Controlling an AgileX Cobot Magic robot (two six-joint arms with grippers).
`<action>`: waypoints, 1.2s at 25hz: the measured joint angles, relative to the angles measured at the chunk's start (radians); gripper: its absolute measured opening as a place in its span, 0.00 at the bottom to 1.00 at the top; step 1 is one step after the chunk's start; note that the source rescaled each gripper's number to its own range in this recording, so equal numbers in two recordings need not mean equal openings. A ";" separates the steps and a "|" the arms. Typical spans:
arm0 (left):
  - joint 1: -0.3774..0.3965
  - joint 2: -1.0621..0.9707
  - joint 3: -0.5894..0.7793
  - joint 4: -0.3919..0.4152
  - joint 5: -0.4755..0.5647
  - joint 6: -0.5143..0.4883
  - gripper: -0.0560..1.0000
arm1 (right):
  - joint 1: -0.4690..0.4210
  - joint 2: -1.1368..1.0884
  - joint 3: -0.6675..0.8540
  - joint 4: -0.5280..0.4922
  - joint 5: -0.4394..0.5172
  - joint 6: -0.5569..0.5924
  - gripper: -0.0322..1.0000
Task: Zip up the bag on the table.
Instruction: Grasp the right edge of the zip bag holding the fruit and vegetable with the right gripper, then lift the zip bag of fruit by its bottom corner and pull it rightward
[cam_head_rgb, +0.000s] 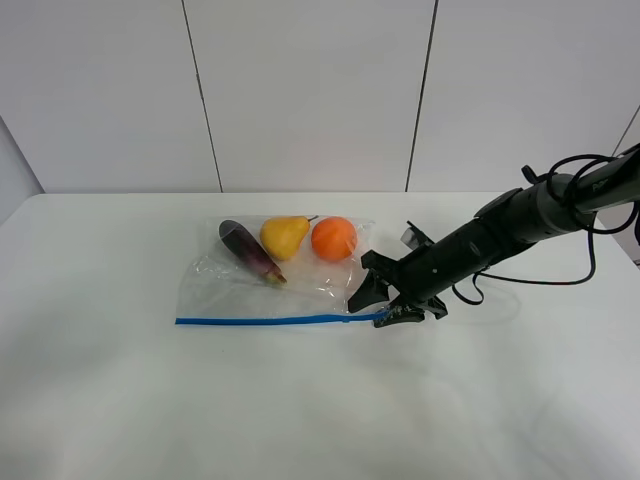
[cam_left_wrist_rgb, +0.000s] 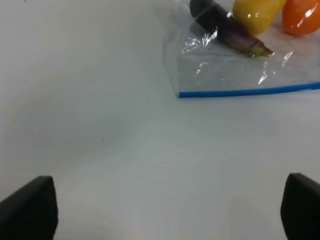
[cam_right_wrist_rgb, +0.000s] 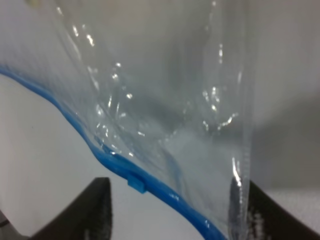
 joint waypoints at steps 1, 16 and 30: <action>0.000 0.000 0.000 0.000 0.000 0.000 1.00 | 0.000 0.000 0.000 0.003 -0.005 0.000 0.55; 0.000 0.000 0.000 0.000 0.000 0.000 1.00 | 0.000 0.000 0.000 0.005 -0.009 0.000 0.12; 0.000 0.000 0.000 0.000 0.000 0.000 1.00 | 0.000 0.000 0.000 0.008 0.020 -0.017 0.09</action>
